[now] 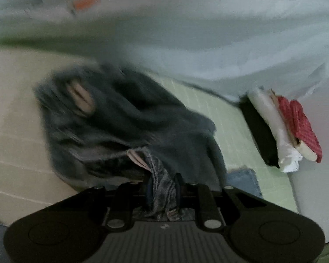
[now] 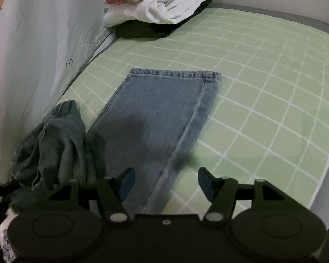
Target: Fold clothes
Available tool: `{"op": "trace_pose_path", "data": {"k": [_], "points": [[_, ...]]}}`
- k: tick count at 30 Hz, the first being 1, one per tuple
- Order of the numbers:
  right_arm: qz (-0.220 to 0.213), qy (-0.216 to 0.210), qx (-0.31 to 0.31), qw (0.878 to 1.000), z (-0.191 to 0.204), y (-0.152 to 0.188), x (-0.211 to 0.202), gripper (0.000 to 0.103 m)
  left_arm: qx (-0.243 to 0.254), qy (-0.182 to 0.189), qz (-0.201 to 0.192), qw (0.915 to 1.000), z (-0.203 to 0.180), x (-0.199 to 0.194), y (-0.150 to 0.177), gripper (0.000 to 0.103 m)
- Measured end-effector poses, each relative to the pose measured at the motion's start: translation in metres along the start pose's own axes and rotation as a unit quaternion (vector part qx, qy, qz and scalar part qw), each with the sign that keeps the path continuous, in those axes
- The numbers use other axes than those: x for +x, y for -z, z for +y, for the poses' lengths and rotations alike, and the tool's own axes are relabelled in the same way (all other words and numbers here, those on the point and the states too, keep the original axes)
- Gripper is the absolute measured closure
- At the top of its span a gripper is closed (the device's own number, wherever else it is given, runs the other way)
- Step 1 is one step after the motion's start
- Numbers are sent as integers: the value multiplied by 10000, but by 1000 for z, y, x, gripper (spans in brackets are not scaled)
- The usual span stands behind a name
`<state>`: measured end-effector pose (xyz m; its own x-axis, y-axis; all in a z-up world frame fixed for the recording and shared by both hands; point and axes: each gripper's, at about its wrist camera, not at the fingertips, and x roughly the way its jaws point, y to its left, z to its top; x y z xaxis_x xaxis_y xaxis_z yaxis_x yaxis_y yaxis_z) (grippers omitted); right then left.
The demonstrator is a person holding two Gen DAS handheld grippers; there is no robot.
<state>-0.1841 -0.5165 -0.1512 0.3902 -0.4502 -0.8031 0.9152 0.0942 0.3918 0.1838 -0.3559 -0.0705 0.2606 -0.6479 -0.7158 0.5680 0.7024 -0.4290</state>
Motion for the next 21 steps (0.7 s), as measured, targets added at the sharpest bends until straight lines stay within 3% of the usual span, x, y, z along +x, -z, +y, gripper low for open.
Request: {"op": "trace_pose_path", "data": {"k": [3, 7, 10, 13, 15, 19, 21], "points": [[-6, 15, 73, 10000, 5, 15, -4, 39, -493, -102, -382, 9980, 40, -52, -7, 84], [-18, 30, 62, 10000, 20, 36, -10, 39, -1215, 48, -1032, 9872, 100, -133, -11, 84], [-26, 31, -24, 10000, 35, 53, -13, 39, -1222, -392, -1599, 9788, 136, -199, 1, 84], [37, -3, -150, 9999, 53, 71, -14, 39, -1427, -1104, -1837, 9663, 188, -246, 23, 84], [107, -40, -256, 9996, 66, 83, -12, 39, -1840, -1681, -1783, 9519, 232, -264, 43, 84], [231, -119, -571, 9980, 94, 100, -9, 39, -2499, -2534, -1264, 9259, 299, -276, 78, 83], [221, -152, -726, 9970, 106, 103, -9, 39, -2435, -2556, -1247, 9273, 299, -274, 76, 80]]}}
